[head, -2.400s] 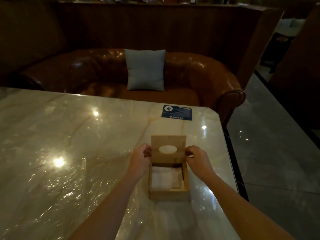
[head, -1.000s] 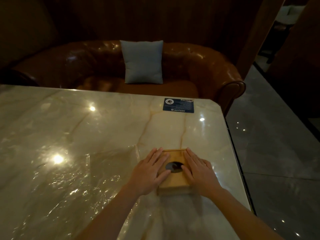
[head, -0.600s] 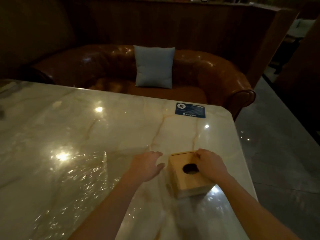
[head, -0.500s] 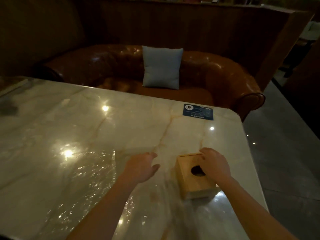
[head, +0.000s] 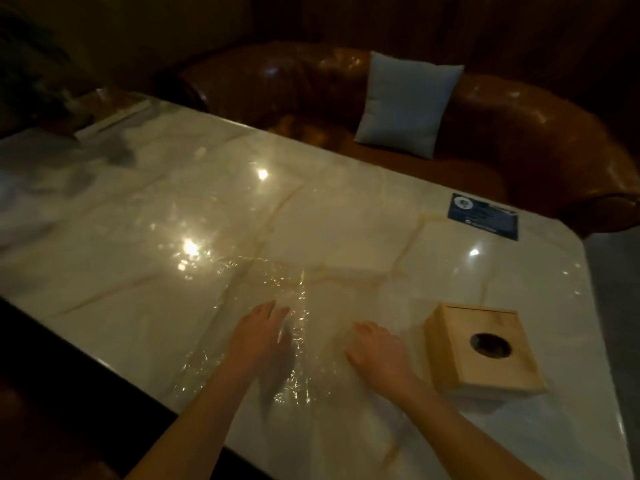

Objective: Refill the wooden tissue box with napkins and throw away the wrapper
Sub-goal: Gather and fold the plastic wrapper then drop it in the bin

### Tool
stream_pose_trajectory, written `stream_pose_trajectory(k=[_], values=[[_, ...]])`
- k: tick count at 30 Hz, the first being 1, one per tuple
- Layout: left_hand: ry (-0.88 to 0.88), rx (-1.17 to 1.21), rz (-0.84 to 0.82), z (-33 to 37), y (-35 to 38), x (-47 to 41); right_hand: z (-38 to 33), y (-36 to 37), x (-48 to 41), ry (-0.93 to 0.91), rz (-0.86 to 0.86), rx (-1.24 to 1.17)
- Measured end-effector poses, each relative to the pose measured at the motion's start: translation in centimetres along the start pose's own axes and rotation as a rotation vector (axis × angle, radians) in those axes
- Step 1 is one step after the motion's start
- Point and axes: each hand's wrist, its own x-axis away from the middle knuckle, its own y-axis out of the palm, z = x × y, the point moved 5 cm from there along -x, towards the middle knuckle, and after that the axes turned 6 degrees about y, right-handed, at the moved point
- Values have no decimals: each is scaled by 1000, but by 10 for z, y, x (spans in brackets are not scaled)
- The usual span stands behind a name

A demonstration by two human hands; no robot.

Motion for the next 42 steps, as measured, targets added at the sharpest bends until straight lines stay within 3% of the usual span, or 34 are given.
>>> stream_pose_trajectory(k=[3, 8, 12, 20, 24, 36, 42], values=[[27, -33, -26, -9, 10, 15, -3, 20, -3, -13, -60, 51], [45, -140, -102, 0, 22, 39, 2, 22, -22, -3, -12, 102], [206, -322, -94, 35, 21, 54, 0, 16, -41, 10, -15, 108], [482, -220, -116, 78, 47, 68, -12, 9, -67, -121, -111, 226], [460, -198, -110, 87, 46, 66, -12, 6, -68, -122, -136, 212], [414, -155, -39, 94, 46, 59, 57, 3, -28, 571, 56, -482], [456, -199, 4, 99, 47, 59, 71, 14, -24, 693, 49, -950]])
